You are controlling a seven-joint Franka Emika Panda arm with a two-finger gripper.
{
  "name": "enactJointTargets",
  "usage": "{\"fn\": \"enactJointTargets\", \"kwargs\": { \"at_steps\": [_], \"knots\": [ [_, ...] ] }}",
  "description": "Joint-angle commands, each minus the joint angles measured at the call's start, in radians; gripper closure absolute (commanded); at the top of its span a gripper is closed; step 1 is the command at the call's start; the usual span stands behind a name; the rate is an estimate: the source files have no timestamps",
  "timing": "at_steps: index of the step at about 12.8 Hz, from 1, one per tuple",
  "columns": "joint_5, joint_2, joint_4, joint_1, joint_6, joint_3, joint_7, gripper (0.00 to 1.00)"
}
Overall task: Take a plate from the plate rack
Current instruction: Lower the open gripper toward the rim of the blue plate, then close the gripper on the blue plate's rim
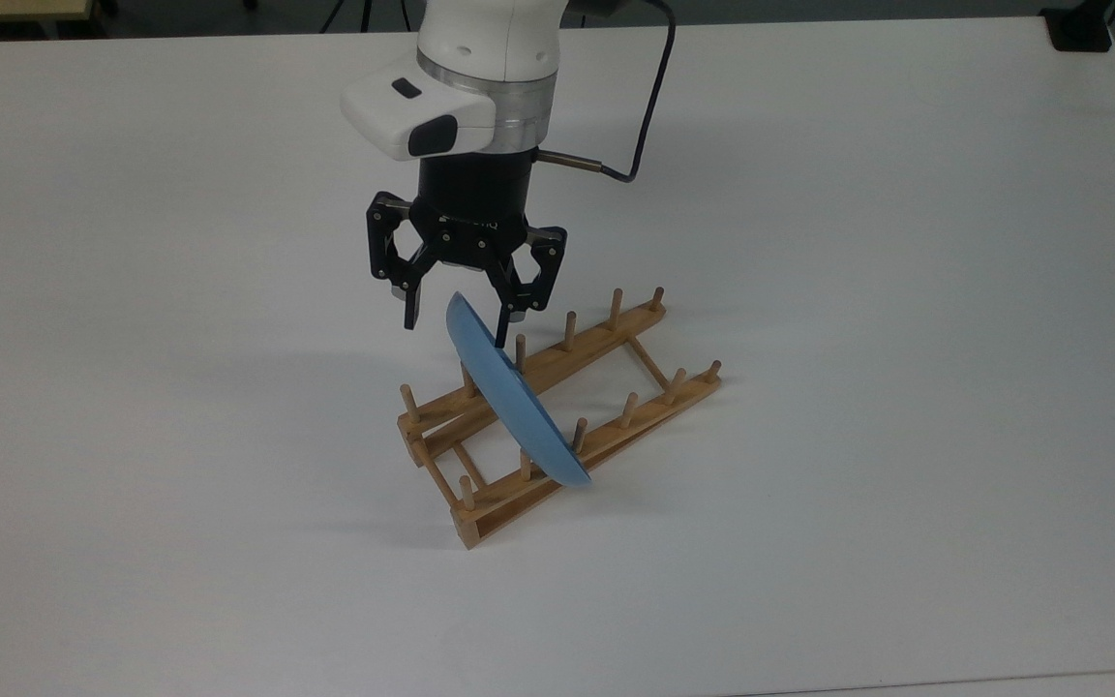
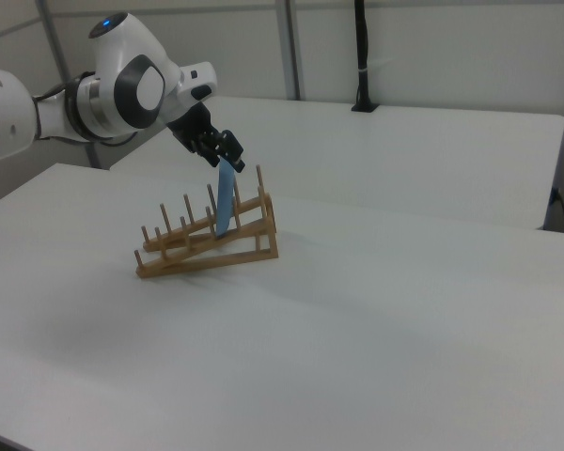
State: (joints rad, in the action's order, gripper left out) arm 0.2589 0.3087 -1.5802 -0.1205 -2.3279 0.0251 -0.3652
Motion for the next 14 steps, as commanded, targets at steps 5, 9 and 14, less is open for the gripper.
{"fn": "enactJointTargets", "kwargs": {
  "at_steps": [5, 9, 14],
  "knots": [
    [0.022, -0.002, 0.025, -0.002, -0.008, -0.002, -0.035, 0.43],
    [0.022, -0.013, 0.025, -0.004, -0.007, -0.004, -0.035, 0.51],
    [0.046, -0.016, 0.028, -0.002, -0.004, -0.019, -0.035, 0.69]
  ]
}}
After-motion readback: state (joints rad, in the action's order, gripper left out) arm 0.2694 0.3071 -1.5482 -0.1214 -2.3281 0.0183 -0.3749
